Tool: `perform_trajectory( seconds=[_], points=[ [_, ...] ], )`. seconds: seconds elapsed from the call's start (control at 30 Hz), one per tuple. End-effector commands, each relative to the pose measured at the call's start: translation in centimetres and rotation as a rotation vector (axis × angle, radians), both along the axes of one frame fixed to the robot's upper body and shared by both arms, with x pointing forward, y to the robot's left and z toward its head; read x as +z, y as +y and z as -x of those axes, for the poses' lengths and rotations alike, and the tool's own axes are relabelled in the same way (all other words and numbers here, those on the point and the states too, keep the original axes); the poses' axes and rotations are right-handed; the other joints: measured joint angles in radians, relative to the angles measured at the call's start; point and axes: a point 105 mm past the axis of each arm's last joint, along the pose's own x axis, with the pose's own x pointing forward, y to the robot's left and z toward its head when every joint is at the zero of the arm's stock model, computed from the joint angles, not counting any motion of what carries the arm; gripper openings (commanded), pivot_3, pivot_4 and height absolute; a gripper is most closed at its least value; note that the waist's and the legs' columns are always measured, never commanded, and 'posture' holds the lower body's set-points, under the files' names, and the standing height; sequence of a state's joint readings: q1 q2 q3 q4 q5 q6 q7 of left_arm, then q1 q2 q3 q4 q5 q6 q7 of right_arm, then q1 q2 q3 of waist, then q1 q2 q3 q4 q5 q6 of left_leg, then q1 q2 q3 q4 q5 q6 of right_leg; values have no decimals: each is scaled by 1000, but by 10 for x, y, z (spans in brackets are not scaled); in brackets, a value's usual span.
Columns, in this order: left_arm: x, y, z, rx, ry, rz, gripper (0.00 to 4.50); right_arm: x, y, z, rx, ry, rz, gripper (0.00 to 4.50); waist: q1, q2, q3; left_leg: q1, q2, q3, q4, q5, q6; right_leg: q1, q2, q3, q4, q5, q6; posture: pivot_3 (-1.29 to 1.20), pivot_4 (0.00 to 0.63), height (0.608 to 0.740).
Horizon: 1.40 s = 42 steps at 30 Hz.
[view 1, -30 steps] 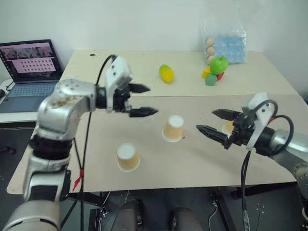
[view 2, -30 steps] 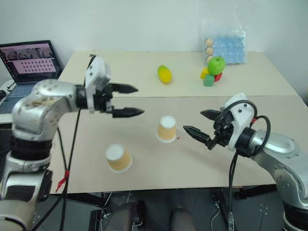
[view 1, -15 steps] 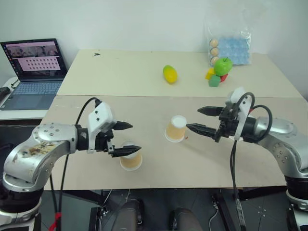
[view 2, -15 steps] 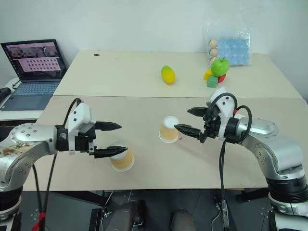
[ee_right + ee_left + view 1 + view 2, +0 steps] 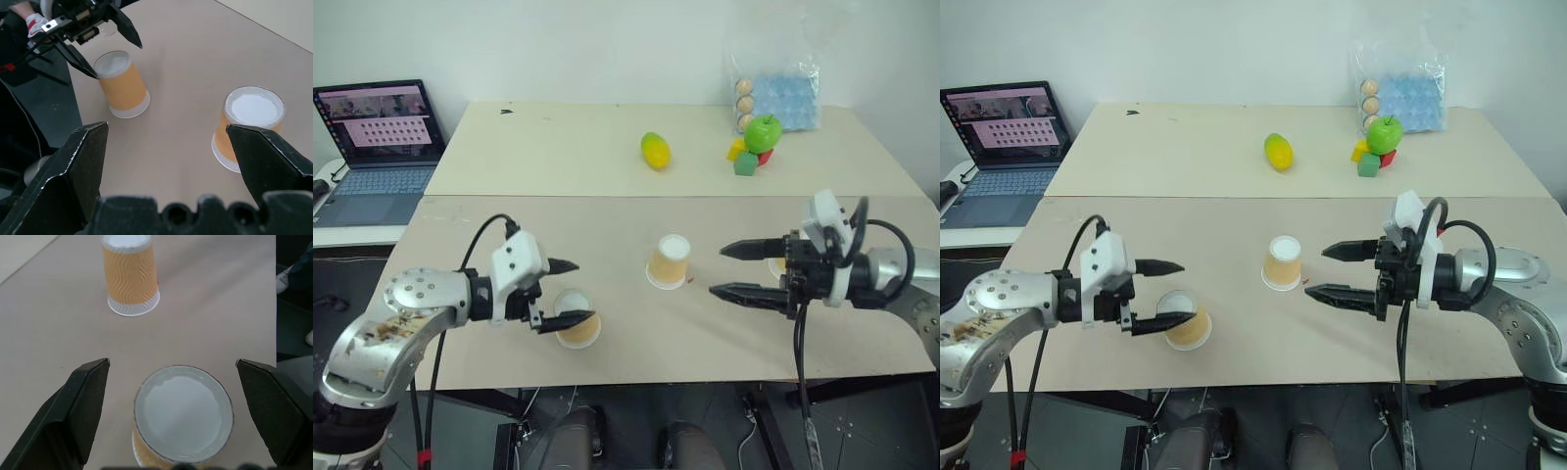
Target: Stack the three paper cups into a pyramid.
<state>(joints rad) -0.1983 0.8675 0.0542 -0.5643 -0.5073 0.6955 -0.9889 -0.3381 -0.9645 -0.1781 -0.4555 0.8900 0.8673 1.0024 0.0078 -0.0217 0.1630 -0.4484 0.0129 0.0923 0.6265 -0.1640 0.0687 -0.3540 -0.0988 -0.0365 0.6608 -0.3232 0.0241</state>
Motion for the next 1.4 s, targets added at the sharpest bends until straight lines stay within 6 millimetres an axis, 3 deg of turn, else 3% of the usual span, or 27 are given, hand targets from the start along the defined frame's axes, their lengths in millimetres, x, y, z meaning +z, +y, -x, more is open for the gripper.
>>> perform_trajectory(
  seconds=[0.03, 0.43, 0.47, 0.6, 0.87, 1.13, 1.4],
  points=[
    [-2, 7, -1, -13, -51, -46, 4397, 11, -1, 5, 6, -40, 7, 4500, 0, 0, 0, 0, 0, 0, 0, 0, 0, 0, 0, 0, 0, 0, 0, 0, 150, 740],
    [-16, 9, -8, -15, -98, -72, 4397, 12, -5, -2, -48, -75, 20, 4500, 1, 0, 0, 0, 0, 2, -3, -2, 0, -3, -6, -4, -4, 1, 0, 0, 150, 740],
    [-16, 8, -9, -13, -104, -64, 3875, 12, -5, -2, -53, -77, 19, 4500, 1, 0, 0, 0, 0, 2, -3, -2, 0, -3, -6, -4, -4, 1, 0, 0, 150, 740],
    [-10, 5, -16, -8, -128, -46, 2649, 10, -6, -3, -64, -75, 22, 4500, 2, 0, 0, 0, 0, 2, -3, -2, 0, -3, -6, -4, -4, 1, 0, 0, 150, 740],
    [15, 3, -47, 42, -200, -21, 2649, 8, -7, -3, -86, -80, 25, 4500, 3, 0, 0, 0, 0, 2, -2, -2, 0, -1, -6, -4, -4, 1, 0, 0, 150, 740],
    [0, -27, -84, 48, -203, 40, 2649, 6, -4, -1, -126, -97, 5, 4500, 5, 0, 0, -1, -1, 3, -1, 0, 5, 0, -5, -5, -4, 2, 2, 0, 150, 740],
    [-5, -41, -99, 60, -155, 106, 2649, 4, -5, 5, -186, -113, -16, 4500, 5, 0, 0, -2, -1, 3, 0, 3, 9, 0, -4, -5, -3, 2, 3, 0, 150, 740]
  ],
)
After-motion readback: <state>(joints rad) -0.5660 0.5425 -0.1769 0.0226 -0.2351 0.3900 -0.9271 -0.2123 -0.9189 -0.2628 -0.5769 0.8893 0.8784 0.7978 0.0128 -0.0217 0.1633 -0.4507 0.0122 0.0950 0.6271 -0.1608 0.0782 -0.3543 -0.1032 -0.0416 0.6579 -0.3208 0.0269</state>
